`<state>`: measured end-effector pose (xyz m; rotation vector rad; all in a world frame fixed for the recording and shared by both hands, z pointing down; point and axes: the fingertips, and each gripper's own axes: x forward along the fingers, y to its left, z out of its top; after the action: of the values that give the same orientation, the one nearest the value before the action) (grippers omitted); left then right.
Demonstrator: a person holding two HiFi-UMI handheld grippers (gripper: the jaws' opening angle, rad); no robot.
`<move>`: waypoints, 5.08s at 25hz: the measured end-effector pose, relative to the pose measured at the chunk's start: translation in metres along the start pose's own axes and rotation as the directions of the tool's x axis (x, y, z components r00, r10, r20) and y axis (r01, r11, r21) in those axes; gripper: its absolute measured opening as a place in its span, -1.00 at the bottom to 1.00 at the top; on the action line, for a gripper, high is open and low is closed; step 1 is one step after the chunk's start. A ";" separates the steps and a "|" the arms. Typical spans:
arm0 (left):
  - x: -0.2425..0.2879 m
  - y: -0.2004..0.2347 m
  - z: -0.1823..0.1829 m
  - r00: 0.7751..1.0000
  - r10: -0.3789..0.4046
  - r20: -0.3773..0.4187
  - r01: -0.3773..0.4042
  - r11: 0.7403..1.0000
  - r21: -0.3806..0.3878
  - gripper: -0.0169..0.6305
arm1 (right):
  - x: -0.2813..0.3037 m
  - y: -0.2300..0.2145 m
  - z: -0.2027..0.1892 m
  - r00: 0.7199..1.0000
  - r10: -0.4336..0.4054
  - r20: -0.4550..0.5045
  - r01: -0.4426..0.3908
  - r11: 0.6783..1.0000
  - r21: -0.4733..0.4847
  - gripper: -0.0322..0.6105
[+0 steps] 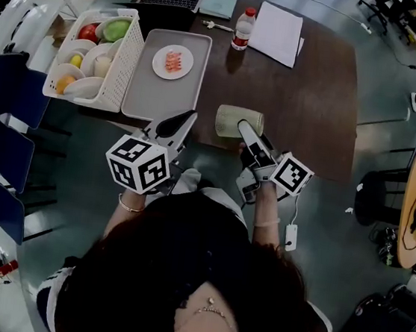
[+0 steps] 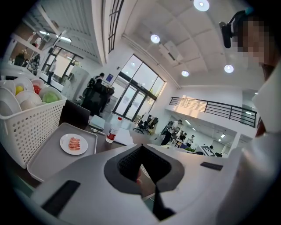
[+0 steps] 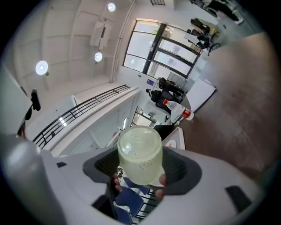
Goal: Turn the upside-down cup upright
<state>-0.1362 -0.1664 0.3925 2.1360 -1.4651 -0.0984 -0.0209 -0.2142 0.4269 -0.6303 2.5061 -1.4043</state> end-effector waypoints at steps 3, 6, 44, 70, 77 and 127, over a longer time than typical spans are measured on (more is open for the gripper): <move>0.001 -0.001 0.000 1.000 -0.017 0.000 0.017 1.000 -0.007 -0.96 | -0.003 -0.001 0.001 1.000 0.026 0.012 -0.026 0.998 0.059 0.04; 0.000 -0.003 0.000 1.000 -0.029 0.000 0.029 1.000 -0.008 -0.96 | -0.005 0.001 0.000 0.997 0.069 0.027 -0.072 0.988 0.135 0.04; 0.005 -0.053 -0.019 0.914 -0.375 -0.153 0.382 0.924 0.015 0.02 | -0.009 0.019 -0.003 0.907 0.395 0.148 -0.411 0.749 0.520 0.04; 0.035 -0.076 -0.025 0.873 -0.438 -0.215 0.450 0.893 0.010 0.38 | -0.009 0.031 -0.009 0.873 0.475 0.109 -0.454 0.712 0.535 0.04; 0.039 -0.080 -0.027 0.878 -0.431 -0.209 0.444 0.896 0.022 0.38 | -0.010 0.032 -0.010 0.869 0.483 0.109 -0.461 0.706 0.537 0.04; 0.073 -0.029 -0.057 0.919 -0.150 -0.364 0.247 0.939 0.239 0.30 | -0.029 -0.056 -0.003 0.982 0.106 0.154 -0.167 0.870 0.463 0.03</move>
<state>-0.0616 -0.2010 0.4444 2.3772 -1.1060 0.4128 0.0193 -0.2245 0.4752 -0.4138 1.9507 -1.7713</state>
